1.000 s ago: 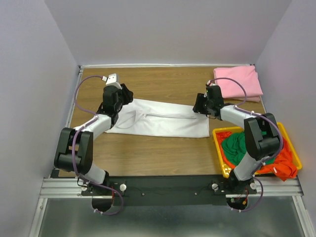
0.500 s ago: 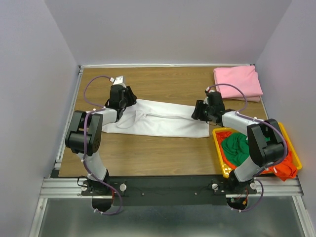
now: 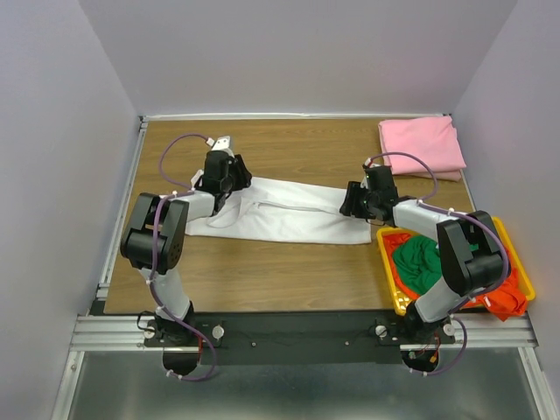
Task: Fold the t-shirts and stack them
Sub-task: Fold the tshirt
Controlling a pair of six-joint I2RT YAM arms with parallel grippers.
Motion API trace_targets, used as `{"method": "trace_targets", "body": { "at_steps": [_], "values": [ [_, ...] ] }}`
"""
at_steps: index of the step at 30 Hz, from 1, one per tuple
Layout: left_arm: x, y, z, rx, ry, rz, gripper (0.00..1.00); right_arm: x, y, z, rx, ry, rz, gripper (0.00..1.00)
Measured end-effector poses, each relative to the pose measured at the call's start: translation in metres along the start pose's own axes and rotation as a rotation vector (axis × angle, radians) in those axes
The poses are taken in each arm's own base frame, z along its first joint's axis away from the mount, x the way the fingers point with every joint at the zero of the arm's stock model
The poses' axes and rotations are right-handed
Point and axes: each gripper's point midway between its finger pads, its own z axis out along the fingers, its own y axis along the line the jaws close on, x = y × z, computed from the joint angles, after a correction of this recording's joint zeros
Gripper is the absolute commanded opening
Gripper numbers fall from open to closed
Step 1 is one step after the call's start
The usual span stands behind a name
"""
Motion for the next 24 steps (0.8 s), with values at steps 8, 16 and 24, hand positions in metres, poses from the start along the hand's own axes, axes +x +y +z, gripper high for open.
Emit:
{"method": "trace_targets", "body": {
  "at_steps": [8,16,24],
  "values": [
    [0.046,-0.016,-0.012,0.015,0.111,0.024,0.50,-0.001,0.001,-0.001,-0.001,-0.003,0.005,0.62],
    [0.074,-0.024,-0.053,0.022,0.158,0.018,0.50,-0.005,0.003,-0.004,-0.007,-0.018,0.004,0.62],
    [0.075,-0.059,-0.096,0.115,0.119,0.001,0.50,-0.006,0.003,-0.005,-0.007,-0.020,0.004,0.62]
  ]
}}
